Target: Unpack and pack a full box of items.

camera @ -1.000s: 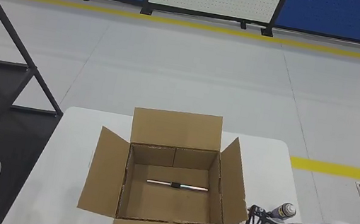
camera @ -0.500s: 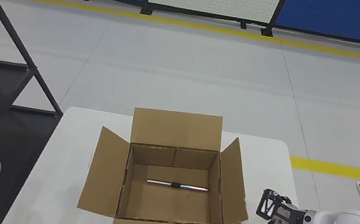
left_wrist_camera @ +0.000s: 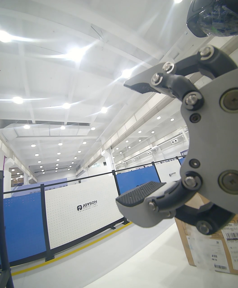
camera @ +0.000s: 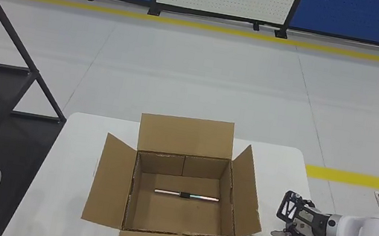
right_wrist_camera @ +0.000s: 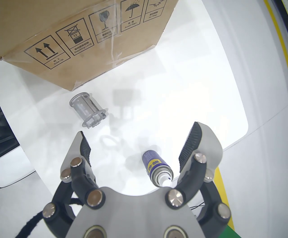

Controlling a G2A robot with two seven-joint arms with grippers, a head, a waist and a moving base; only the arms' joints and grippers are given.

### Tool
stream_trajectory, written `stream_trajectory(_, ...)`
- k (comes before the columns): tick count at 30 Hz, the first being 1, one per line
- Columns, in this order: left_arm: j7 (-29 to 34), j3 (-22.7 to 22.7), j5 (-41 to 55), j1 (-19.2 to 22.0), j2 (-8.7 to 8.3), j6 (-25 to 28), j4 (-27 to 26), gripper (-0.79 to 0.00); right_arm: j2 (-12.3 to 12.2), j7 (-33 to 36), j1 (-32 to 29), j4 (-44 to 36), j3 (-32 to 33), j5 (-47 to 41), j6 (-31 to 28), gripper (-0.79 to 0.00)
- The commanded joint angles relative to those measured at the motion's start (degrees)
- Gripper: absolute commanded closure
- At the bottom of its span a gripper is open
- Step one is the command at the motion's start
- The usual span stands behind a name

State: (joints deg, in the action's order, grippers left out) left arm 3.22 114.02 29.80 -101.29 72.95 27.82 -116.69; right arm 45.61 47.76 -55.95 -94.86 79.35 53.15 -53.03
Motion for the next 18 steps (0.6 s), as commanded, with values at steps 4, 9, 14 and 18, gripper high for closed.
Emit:
stream_trajectory(4,0.0,0.0,0.0,0.0,0.0,0.0,0.0,-0.785,0.0,0.0,0.0,0.0,0.0,0.0,0.0,-0.785)
stream_trajectory(9,0.0,0.0,0.0,0.0,0.0,0.0,0.0,-0.785,0.0,0.0,0.0,0.0,0.0,0.0,0.0,-0.785)
stream_trajectory(14,0.0,0.0,0.0,0.0,0.0,0.0,0.0,-0.785,0.0,0.0,0.0,0.0,0.0,0.0,0.0,-0.785)
stream_trajectory(18,0.0,0.0,0.0,0.0,0.0,0.0,0.0,-0.785,-0.1,-0.2,-1.2,-1.6,-0.7,1.5,0.5,-0.785)
